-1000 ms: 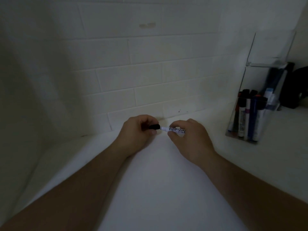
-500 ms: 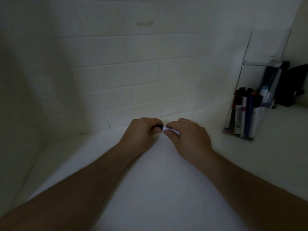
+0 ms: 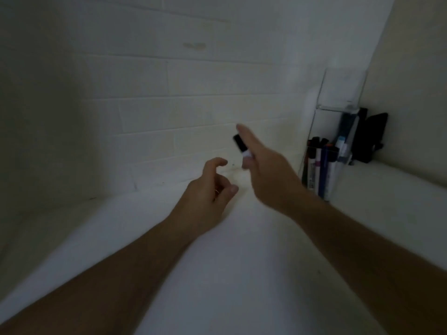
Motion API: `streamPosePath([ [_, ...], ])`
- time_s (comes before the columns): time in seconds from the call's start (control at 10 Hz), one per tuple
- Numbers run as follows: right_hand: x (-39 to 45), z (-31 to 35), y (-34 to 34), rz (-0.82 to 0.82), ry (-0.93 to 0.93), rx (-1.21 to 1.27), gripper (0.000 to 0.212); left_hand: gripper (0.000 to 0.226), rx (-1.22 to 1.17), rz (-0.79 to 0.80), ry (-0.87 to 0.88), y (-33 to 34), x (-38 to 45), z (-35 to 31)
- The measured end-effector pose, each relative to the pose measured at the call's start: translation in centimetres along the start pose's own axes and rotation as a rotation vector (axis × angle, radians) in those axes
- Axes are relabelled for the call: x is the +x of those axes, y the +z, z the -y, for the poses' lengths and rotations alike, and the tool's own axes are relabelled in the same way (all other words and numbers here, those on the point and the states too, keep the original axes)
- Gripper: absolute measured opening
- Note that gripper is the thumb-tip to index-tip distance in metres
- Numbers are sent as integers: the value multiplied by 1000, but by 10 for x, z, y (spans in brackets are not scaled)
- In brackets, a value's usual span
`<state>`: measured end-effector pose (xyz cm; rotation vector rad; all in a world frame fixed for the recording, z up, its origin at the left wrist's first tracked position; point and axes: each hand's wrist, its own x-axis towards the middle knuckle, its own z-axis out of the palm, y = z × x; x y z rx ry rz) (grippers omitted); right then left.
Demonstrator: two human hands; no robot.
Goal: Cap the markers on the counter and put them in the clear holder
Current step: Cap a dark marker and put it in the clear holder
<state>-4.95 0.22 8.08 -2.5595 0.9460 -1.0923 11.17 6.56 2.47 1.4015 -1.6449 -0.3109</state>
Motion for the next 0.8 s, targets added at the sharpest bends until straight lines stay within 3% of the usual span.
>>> streamPosePath([
  [0.1, 18, -13, -56, -203, 81, 35, 52, 42, 251, 162, 164, 11, -6, 3],
  [0.2, 29, -36, -113, -407, 44, -68, 50, 31, 418, 141, 391, 19, -9, 8],
  [0.3, 19, -59, -147, -459, 79, -309, 46, 25, 474, 139, 526, 23, -10, 8],
  [0.5, -17, -103, -131, -252, 239, -427, 37, 27, 490, 133, 534, 21, -11, 8],
  [0.6, -22, -119, -118, -270, 257, -542, 22, 25, 504, 141, 521, 21, -11, 7],
  [0.8, -31, -124, -108, -176, 78, -860, 24, 20, 513, 153, 485, 21, -9, 11],
])
